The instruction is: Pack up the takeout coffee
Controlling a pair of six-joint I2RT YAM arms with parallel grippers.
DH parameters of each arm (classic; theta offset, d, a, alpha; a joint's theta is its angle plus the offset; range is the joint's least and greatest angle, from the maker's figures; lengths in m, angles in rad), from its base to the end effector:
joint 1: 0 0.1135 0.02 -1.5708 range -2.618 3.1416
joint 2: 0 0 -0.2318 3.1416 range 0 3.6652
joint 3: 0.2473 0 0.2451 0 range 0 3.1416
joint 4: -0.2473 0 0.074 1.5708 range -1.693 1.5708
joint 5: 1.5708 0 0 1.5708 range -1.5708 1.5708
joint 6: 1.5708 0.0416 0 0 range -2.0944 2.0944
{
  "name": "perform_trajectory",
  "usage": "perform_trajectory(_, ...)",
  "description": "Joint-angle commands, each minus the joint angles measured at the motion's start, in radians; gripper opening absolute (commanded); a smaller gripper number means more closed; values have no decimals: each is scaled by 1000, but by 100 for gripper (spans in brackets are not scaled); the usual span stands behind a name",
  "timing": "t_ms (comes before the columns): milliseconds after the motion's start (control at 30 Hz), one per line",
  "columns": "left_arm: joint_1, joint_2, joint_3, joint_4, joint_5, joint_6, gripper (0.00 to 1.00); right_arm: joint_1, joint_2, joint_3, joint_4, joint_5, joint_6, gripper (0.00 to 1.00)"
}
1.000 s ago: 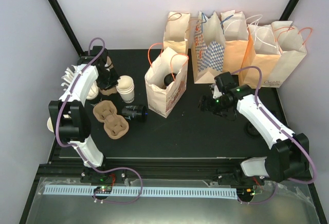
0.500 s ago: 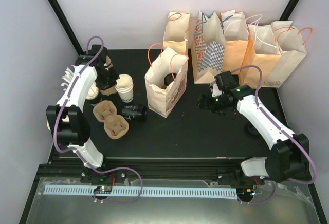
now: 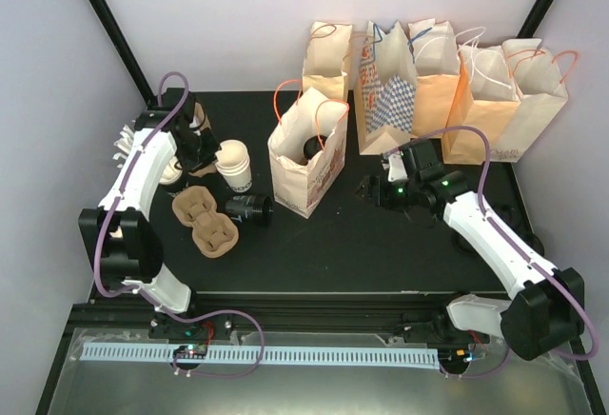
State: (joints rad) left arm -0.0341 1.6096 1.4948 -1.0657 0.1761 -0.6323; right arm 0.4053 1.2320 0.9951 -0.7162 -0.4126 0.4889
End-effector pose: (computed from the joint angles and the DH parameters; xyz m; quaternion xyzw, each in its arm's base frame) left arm 0.3152 -0.0180 0.2712 -0.2716 0.9389 -0.1447 0.1543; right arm 0.2259 0.1151 0.2433 -0.0232 0.9343 0.3046 0.1839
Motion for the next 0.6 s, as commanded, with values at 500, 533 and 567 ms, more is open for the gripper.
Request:
perform_trajectory(500, 8, -76, -87, 94, 98, -5, 2, 13, -38, -18, 35, -27, -50, 82)
perform_trajectory(533, 5, -72, -81, 82, 82, -5, 2, 13, -38, -18, 34, -28, -50, 82)
perform_trajectory(567, 5, -71, -78, 73, 64, -3, 2, 14, -37, -19, 32, -28, -52, 82)
